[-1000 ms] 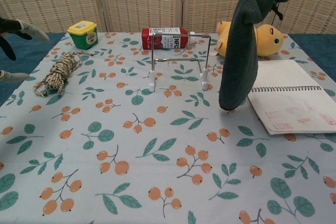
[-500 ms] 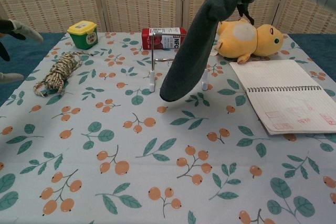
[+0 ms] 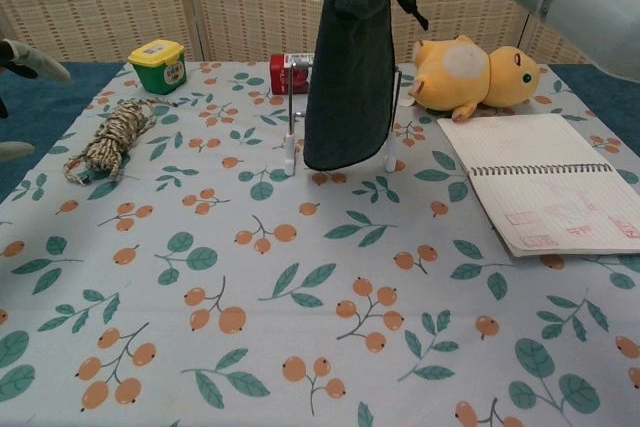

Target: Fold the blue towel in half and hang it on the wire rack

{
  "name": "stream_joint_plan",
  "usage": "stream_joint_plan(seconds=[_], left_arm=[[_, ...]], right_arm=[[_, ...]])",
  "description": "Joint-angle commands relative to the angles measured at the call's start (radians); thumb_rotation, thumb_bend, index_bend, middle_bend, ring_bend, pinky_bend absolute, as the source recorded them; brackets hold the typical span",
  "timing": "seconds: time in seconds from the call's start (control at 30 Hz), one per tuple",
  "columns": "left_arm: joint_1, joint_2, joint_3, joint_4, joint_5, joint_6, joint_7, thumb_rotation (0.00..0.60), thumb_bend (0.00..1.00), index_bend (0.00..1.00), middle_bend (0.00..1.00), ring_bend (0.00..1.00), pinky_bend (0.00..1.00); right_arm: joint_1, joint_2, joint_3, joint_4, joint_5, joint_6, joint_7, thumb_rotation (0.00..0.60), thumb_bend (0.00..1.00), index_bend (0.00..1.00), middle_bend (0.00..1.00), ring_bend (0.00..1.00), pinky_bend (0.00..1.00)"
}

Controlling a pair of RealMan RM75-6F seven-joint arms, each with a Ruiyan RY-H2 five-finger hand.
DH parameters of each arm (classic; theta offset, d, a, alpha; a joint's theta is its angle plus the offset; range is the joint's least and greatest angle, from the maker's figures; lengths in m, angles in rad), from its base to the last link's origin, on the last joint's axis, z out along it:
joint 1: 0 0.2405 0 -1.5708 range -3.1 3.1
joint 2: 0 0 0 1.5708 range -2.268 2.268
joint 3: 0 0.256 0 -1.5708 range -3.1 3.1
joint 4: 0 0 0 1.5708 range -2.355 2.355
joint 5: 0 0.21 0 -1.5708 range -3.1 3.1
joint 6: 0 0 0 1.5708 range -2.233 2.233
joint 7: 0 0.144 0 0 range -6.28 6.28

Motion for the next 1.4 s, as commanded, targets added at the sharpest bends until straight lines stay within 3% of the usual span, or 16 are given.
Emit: stream_joint_plan(seconds=[0.03,1.4], left_arm=[[0.001,0.001,-0.001,0.002,-0.001,-0.001,-0.002,0.6,0.25,0.21,0.16,0.14,0.34],[0.006,-0.008,0.008,0.019,-0.009,-0.023,0.002,0.6,0.25,0.21,0.15,0.14,0.34]], right_arm=[[0.02,-0.016,0.015,0.028,0.023,-0.016,-0.01,0.6,0.52,0.8,0.65,0.53,0.52],[0.272,-0.233,0.071,0.531,0.209,-0.204,0.053,0.6,0.52,0.8,0.65,0.53,0.52]])
